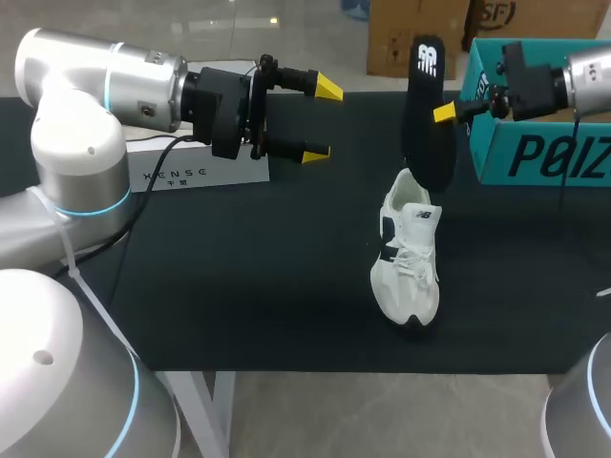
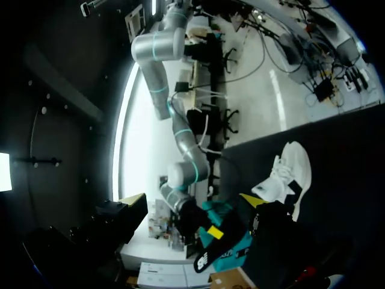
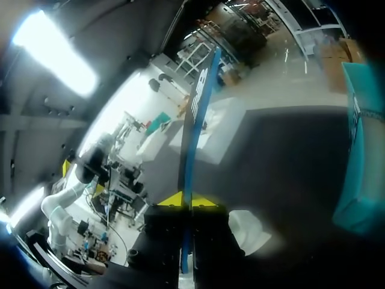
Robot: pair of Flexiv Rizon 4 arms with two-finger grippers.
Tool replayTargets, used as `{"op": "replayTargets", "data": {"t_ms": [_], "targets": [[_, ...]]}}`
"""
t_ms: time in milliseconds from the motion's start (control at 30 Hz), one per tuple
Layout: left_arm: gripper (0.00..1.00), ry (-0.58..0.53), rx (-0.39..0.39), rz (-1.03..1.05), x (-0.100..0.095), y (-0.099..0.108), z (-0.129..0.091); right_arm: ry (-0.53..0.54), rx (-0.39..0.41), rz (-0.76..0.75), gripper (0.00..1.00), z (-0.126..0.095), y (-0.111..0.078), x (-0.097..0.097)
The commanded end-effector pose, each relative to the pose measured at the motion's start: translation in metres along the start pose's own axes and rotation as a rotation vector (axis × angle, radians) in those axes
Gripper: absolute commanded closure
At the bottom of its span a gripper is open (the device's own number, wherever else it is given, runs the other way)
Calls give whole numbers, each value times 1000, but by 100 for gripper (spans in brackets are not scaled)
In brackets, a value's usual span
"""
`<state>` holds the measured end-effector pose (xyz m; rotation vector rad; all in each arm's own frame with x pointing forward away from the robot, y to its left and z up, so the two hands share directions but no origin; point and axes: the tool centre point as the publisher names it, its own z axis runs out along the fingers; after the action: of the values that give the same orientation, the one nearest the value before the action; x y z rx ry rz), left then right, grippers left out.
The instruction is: Take the shoe out of the shoebox, open the shoe tongue, remove and reinsert the insole, then place the shoe into the shoebox
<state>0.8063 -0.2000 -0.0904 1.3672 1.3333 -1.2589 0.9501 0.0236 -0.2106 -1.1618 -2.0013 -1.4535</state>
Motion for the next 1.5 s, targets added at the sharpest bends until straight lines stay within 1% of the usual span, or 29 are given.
{"op": "replayTargets", "data": {"t_ms": [33,133,300,500,633,767,1033,1167,1233,1267,1367,1500], "targets": [[0,5,0,1,0,0,0,-11,-11,12,100,10,-4,-7],[0,5,0,1,0,0,0,-10,-17,11,100,19,-9,-17],[0,5,0,1,0,0,0,-37,-60,-22,100,31,-12,-27],[0,5,0,1,0,0,0,-64,-102,-60,100,38,-7,-39],[0,5,0,1,0,0,0,-76,-112,-90,100,42,-7,-47],[0,5,0,1,0,0,0,-75,-115,-93,100,45,-14,-55],[0,5,0,1,0,0,0,-58,-152,-104,100,47,-31,-68],[0,5,0,1,0,0,0,-45,-173,-117,100,47,-41,-64],[0,5,0,1,0,0,0,-12,-213,-108,100,46,-47,-63],[0,5,0,1,0,0,0,-16,-193,-116,100,47,-51,-62],[0,5,0,1,0,0,0,-1,-193,-120,100,49,-62,-56],[0,5,0,1,0,0,0,30,-179,-129,100,49,-72,-50]]}}
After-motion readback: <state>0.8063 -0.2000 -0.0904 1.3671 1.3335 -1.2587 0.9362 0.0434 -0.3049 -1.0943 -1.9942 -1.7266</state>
